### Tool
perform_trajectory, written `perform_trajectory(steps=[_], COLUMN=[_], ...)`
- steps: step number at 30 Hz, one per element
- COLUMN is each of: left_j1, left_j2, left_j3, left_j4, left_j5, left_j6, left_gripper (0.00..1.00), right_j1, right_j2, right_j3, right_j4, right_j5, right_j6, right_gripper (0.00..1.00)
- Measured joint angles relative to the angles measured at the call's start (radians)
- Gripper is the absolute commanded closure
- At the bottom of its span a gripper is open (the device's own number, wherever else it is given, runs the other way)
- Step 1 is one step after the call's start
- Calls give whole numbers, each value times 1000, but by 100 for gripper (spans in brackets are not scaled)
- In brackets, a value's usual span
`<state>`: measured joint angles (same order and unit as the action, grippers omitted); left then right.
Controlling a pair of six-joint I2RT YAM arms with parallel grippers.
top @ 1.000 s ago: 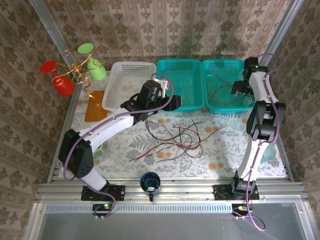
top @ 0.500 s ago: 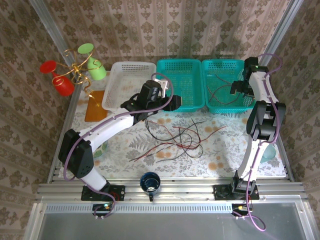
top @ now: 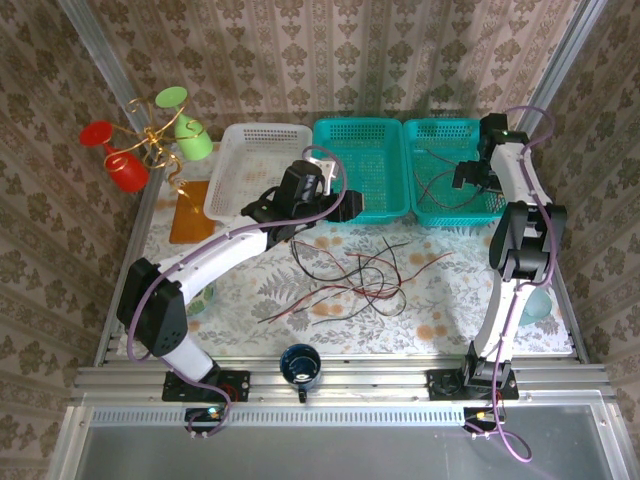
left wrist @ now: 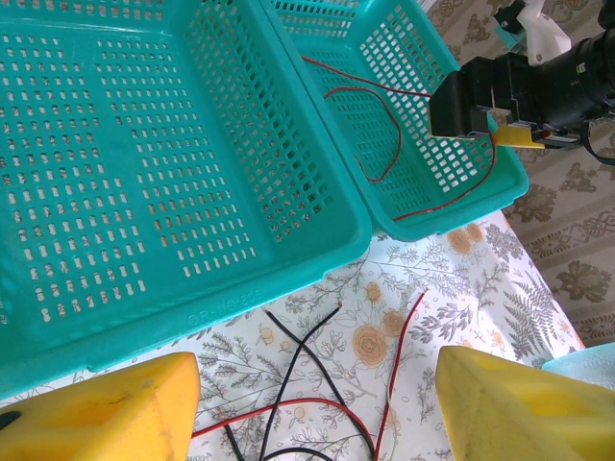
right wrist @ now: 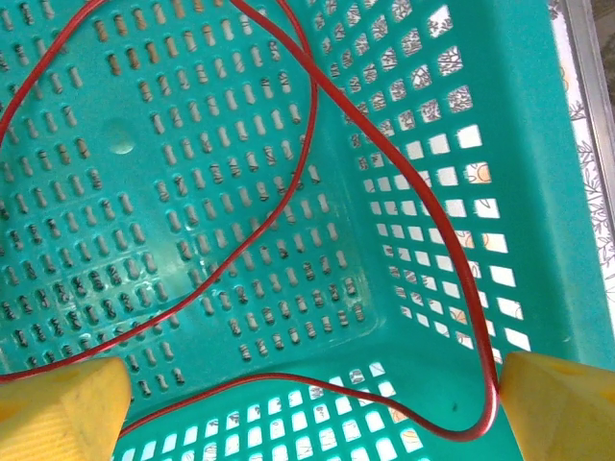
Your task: Untangle the cables
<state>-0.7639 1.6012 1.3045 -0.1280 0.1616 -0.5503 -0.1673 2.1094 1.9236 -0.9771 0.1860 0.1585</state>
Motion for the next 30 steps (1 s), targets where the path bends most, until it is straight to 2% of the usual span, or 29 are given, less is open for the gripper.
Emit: perform_trajectory(steps=[11,17,23,30], left_j1=[0,12,34,34], left_j2=[0,-29,-93,-153], left_j3=[-2,-2,-4,-47], left_j4=[-16,-80,-135,-208], left_j5=[0,4,3,3], left_j6=[0,4,5,12], left_gripper=[33,33,33,33], right_j1=[27,29,40,94], right_j2=[39,16,-103,-275], right_j3=[6,6,-6,-124], right_j4=[-30,-40,-44,-35], right_j5=[11,20,28,31], right_j6=[0,1,1,20], right_gripper=[0,0,0,0])
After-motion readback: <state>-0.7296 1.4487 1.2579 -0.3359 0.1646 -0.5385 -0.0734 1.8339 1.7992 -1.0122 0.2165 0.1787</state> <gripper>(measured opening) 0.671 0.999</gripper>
